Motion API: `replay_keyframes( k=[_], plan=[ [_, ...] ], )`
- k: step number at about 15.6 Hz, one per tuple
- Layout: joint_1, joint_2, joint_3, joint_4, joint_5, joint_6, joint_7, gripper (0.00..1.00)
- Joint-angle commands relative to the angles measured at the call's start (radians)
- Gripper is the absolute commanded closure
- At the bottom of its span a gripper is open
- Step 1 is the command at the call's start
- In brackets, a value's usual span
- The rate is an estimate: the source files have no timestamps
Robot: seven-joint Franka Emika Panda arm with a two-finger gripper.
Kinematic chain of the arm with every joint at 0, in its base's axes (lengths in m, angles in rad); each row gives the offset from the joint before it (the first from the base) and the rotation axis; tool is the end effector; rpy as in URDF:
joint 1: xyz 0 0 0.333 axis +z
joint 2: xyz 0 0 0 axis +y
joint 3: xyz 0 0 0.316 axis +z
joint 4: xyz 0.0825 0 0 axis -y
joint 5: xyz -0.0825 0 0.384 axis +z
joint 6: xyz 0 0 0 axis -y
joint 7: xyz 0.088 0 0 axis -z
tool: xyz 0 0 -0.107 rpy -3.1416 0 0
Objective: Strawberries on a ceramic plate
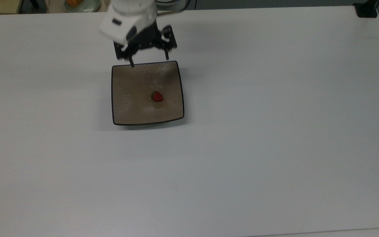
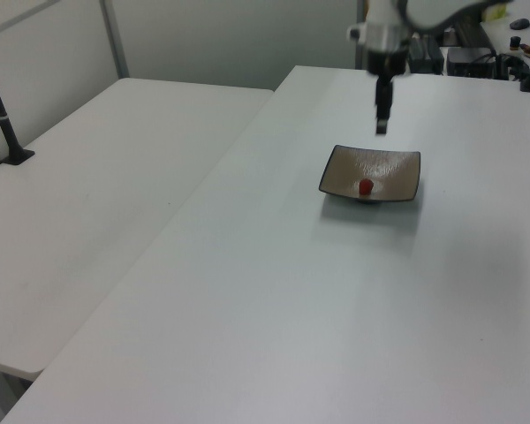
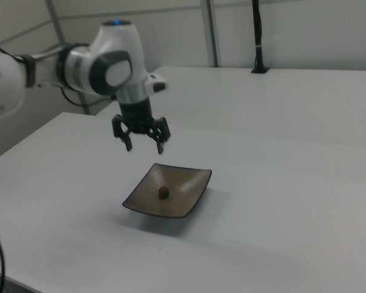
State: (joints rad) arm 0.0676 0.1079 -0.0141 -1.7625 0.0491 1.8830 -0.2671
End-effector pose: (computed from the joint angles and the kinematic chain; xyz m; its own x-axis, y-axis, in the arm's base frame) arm 0.5956 0.0359 0.4980 0.9535 0.3006 0.0238 0.3014 -0.9526 -0.0405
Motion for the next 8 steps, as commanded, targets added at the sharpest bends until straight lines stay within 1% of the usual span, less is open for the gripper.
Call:
replay_keyframes(
  k=[1,4,5,8],
  plan=[
    [0.009,-0.137,-0.010,-0.032,-0.014,-0.099,0.061,0.00],
    [0.020,-0.146,-0.010,0.024,-0.014,-0.195,0.135,0.00],
    [0.038,-0.148,-0.010,0.041,-0.014,-0.215,0.153,0.00],
    [0.052,-0.162,-0.010,0.054,-0.014,-0.222,0.242,0.00]
  ],
)
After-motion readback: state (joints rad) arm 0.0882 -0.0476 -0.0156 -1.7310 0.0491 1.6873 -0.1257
